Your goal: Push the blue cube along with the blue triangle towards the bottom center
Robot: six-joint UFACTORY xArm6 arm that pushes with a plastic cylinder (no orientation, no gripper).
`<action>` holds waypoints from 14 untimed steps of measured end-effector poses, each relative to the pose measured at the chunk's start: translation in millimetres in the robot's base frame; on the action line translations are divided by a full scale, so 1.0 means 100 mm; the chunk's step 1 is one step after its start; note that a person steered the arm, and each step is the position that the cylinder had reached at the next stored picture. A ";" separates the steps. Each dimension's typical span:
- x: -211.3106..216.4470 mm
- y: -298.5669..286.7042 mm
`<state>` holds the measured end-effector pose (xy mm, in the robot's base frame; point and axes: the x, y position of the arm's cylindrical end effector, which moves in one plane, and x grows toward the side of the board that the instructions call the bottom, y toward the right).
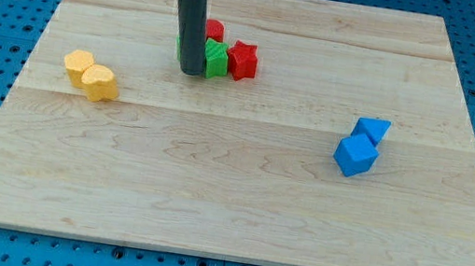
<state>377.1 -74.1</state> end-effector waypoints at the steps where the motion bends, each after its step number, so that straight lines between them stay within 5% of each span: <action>1: 0.04 0.00; 6: 0.68 0.04; 10: 0.69 0.11; 14: 0.36 2.10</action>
<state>413.3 135.6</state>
